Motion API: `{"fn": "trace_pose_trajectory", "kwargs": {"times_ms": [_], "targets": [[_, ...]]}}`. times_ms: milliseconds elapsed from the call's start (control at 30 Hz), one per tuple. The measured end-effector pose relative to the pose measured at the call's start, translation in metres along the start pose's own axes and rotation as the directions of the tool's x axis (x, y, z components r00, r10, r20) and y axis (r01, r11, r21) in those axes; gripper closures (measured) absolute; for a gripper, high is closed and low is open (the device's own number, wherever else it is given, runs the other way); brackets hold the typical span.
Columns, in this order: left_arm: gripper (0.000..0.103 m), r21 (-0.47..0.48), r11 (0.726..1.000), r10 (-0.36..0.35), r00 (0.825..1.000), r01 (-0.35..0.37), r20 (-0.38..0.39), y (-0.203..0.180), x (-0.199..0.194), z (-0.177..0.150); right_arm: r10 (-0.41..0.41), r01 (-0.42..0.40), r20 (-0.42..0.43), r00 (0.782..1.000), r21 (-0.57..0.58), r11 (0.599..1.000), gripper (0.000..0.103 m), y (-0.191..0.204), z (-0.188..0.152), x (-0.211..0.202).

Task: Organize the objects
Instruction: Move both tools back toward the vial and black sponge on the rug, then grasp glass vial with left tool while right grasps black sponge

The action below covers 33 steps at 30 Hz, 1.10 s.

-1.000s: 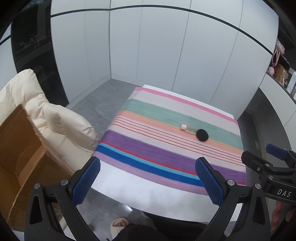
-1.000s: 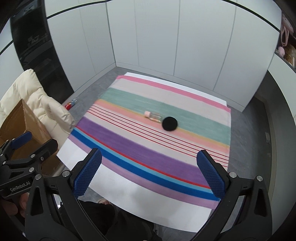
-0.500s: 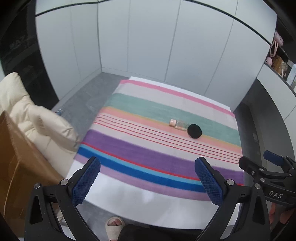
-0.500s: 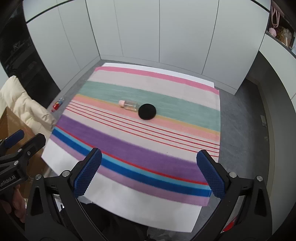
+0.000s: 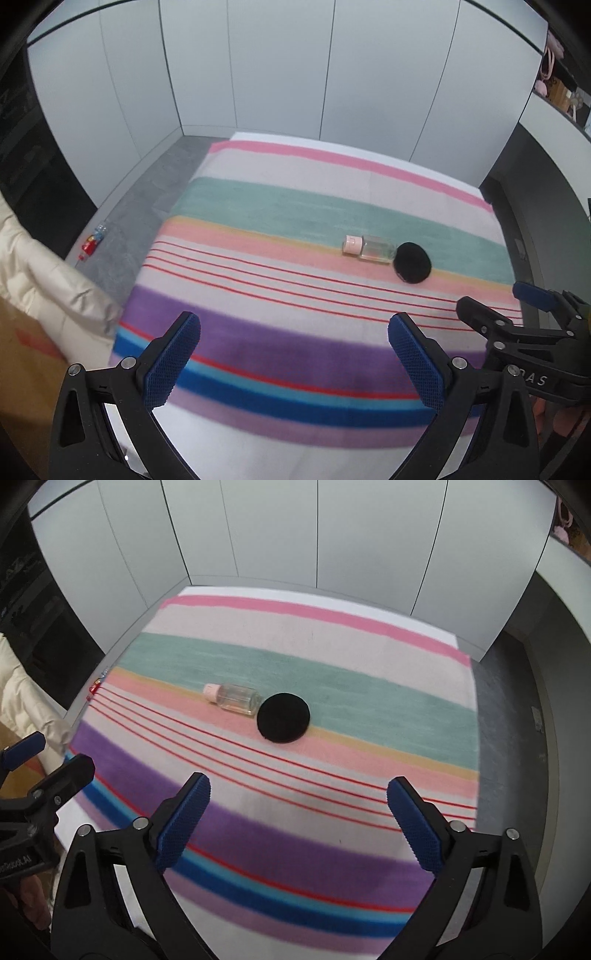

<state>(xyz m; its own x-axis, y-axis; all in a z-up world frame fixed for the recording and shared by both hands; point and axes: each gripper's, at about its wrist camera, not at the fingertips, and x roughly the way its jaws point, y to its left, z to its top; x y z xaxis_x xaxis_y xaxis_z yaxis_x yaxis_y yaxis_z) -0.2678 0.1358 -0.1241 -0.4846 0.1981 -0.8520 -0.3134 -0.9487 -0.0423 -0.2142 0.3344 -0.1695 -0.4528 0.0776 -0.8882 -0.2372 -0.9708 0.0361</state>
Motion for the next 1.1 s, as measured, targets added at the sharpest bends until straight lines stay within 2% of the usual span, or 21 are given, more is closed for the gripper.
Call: {"fn": "trace_pose_trajectory", "kwargs": {"times_ms": [267, 400, 500, 567, 633, 800, 967, 1100], "targets": [[0.003, 0.01, 1.0, -0.013, 0.999, 0.013, -0.031, -0.005, 0.053, 0.003, 0.013, -0.014, -0.029, 0.999, -0.024, 1.0, 0.009, 0.003, 0.017, 0.06], [0.003, 0.009, 1.0, -0.015, 0.998, 0.015, -0.053, -0.008, 0.075, 0.004, 0.018, -0.02, -0.056, 0.998, -0.033, 0.999, 0.017, 0.005, 0.021, 0.087], [0.003, 0.013, 1.0, -0.016, 0.998, 0.017, -0.059, -0.009, 0.085, 0.005, 0.016, -0.02, -0.069, 0.997, -0.052, 0.998, 0.018, 0.008, 0.023, 0.106], [0.003, 0.021, 1.0, -0.019, 0.998, 0.02, -0.06, -0.011, 0.091, 0.006, -0.005, 0.001, -0.042, 0.999, -0.093, 0.996, 0.02, 0.014, 0.023, 0.109], [0.003, 0.022, 0.999, -0.024, 0.998, 0.026, -0.059, -0.013, 0.097, 0.008, 0.003, -0.005, -0.017, 1.0, -0.107, 0.994, 0.027, 0.016, 0.024, 0.109], [0.003, 0.037, 0.997, -0.06, 0.996, 0.063, -0.062, -0.023, 0.109, 0.014, 0.004, -0.003, 0.009, 1.0, -0.116, 0.993, 0.05, 0.011, 0.025, 0.105], [0.003, 0.072, 0.992, -0.097, 0.994, 0.101, -0.053, -0.049, 0.115, 0.023, -0.03, 0.031, 0.008, 1.0, -0.073, 0.997, 0.051, -0.012, 0.026, 0.104], [0.007, 0.099, 0.99, -0.09, 0.994, 0.096, -0.062, -0.069, 0.124, 0.031, -0.049, 0.049, -0.004, 0.999, -0.039, 0.998, 0.051, -0.03, 0.024, 0.102]]}}
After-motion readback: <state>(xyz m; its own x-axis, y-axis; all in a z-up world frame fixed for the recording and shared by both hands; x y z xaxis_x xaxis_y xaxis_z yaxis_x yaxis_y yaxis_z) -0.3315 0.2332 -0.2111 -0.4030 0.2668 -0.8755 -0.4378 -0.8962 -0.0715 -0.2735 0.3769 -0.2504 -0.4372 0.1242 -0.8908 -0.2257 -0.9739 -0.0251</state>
